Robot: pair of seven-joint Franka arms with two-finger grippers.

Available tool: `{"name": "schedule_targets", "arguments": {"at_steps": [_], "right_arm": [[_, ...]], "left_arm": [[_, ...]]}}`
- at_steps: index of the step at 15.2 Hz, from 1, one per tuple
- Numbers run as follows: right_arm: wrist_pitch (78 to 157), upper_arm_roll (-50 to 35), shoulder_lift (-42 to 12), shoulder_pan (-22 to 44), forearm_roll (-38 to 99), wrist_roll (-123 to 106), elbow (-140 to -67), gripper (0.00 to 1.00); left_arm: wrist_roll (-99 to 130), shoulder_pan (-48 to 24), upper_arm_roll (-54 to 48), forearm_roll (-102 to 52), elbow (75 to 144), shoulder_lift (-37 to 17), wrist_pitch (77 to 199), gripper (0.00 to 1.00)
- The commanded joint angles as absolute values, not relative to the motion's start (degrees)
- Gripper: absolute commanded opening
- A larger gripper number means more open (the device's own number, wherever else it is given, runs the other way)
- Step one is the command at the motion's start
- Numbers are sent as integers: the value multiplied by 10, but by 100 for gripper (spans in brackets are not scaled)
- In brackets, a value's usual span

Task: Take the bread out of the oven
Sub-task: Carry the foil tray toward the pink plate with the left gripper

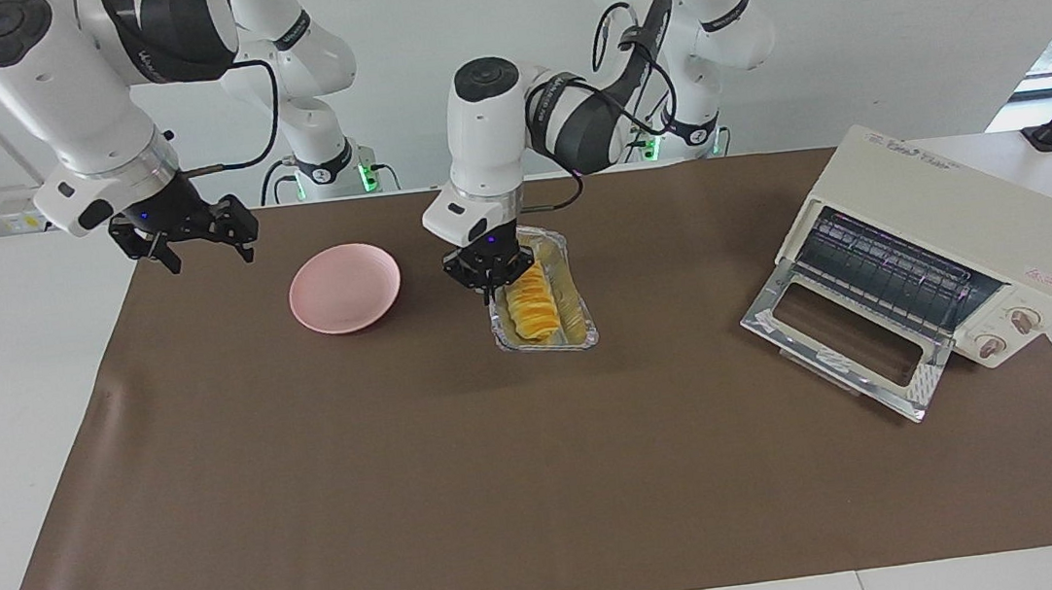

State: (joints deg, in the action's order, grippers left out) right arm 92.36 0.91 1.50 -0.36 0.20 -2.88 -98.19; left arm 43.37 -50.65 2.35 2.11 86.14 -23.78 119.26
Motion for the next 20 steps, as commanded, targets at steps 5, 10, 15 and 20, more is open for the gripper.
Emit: {"name": "schedule_targets", "arguments": {"at_steps": [5, 10, 15, 20], "right_arm": [[918, 4, 19, -11, -8, -40, -982, 100], [918, 4, 19, -11, -9, -40, -982, 100], [918, 4, 19, -11, -9, -40, -982, 100], [918, 4, 19, -11, -9, -40, -982, 100]], "left_arm": [[383, -556, 32, 115, 836, -323, 1247, 0], [466, -577, 38, 112, 799, -355, 1194, 0], [560, -591, 40, 118, 792, -374, 1193, 0], [574, -587, 40, 140, 794, -375, 1198, 59]]}}
